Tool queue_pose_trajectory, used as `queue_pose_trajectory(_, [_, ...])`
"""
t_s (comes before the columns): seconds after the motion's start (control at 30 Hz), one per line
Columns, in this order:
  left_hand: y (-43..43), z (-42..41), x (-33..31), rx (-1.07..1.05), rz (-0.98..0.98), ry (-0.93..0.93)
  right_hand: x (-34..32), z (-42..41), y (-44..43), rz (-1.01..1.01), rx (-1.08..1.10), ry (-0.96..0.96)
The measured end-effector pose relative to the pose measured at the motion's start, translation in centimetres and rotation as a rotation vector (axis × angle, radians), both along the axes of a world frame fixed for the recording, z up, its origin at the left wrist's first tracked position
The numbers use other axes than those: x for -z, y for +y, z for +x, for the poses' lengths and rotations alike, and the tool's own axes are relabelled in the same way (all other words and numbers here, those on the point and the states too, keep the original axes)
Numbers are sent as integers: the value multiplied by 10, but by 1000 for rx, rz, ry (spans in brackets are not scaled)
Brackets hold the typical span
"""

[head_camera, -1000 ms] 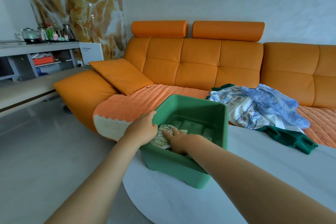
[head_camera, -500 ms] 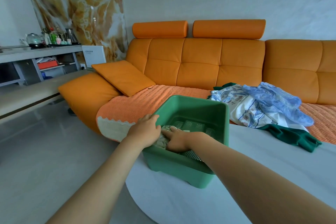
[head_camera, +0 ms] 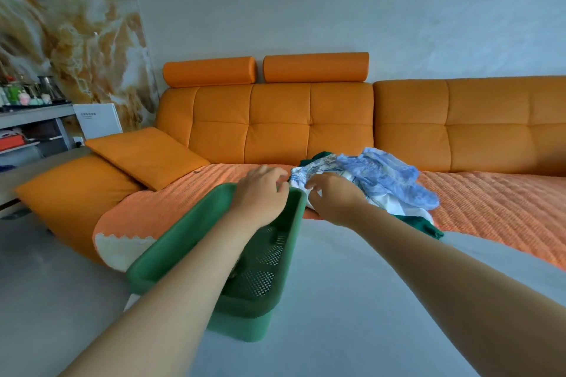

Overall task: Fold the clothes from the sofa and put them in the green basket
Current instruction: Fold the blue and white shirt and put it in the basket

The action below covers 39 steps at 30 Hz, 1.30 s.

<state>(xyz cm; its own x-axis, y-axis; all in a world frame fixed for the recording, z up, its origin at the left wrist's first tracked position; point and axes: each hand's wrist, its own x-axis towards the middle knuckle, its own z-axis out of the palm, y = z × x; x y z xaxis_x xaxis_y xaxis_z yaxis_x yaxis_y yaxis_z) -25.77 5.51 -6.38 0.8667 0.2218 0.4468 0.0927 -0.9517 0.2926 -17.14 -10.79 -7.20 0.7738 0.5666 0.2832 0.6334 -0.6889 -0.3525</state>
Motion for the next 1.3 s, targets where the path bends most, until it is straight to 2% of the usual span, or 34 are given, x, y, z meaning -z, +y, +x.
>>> queue_pose_trajectory(0.23, [-80, 125, 8, 122, 59, 94, 31, 104, -88, -66, 147, 123])
queue_pose_trajectory(0.5, [-113, 260, 66, 225, 54, 315, 82, 214, -114, -110, 243, 180])
queue_pose_trajectory(0.7, [-119, 323, 112, 272, 22, 352, 112, 279, -110, -235, 364, 130])
queue_pose_trajectory(0.87, [-116, 345, 141, 280, 6, 323, 137, 314, -110, -450, 495, -169])
queue_pose_trajectory(0.97, [-119, 348, 146, 245, 90, 208, 139, 318, -109, -305, 440, -224])
queue_pose_trajectory(1.03, [-122, 344, 144, 196, 170, 83, 138, 311, -109, -21, 389, -233])
queue_pose_trajectory(1.1, [-126, 335, 135, 179, 186, -16, 129, 296, -112, 284, 282, -141])
queue_pose_trajectory(1.13, [-127, 328, 129, 185, 191, -47, 125, 286, -115, 346, 227, -98])
queue_pose_trajectory(1.3, [-134, 275, 91, 214, 206, -195, 103, 218, -139, 298, 72, -155])
